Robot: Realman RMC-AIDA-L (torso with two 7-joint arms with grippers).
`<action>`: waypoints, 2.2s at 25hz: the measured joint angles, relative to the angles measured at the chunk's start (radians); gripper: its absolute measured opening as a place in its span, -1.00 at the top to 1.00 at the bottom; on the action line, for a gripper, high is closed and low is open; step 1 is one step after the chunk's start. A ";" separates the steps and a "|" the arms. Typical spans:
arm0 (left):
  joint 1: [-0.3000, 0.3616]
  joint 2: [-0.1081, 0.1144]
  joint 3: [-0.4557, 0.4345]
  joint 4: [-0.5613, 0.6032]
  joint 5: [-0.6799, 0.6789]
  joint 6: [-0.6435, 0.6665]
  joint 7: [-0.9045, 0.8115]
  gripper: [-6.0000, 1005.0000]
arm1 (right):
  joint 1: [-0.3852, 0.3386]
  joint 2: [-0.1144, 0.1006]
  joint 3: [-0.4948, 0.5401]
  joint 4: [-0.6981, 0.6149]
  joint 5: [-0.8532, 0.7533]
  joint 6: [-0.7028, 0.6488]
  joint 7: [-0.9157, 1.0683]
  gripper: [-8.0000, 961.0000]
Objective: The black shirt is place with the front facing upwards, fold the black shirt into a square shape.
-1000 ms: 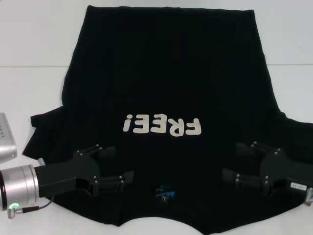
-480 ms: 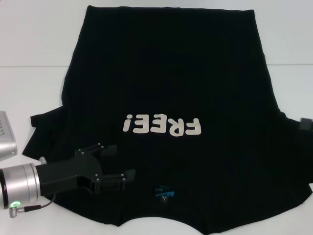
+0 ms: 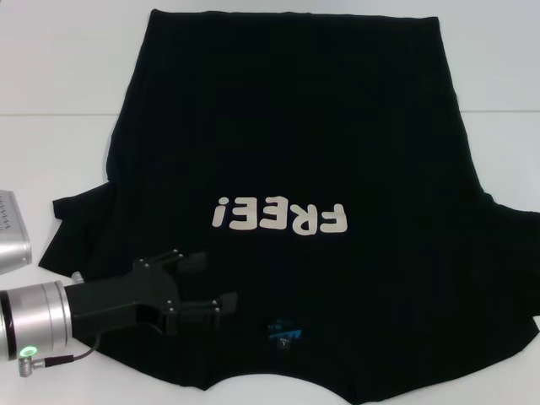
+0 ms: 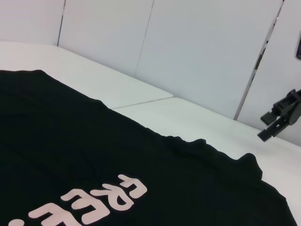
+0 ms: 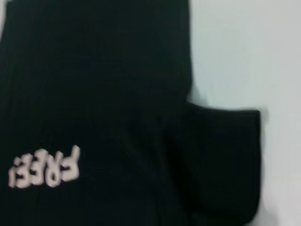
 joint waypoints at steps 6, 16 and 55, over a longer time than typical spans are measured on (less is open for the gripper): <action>0.002 0.001 -0.001 0.002 0.005 -0.001 0.000 -0.82 | 0.033 0.013 -0.012 0.023 -0.081 0.010 0.019 -0.91; 0.004 0.000 0.000 0.002 0.005 -0.003 0.001 -0.82 | 0.048 0.019 -0.014 0.098 -0.096 0.101 0.011 -0.91; 0.010 0.000 -0.003 0.002 -0.001 -0.002 0.005 -0.79 | 0.094 0.044 -0.138 0.179 -0.097 0.235 -0.004 -0.29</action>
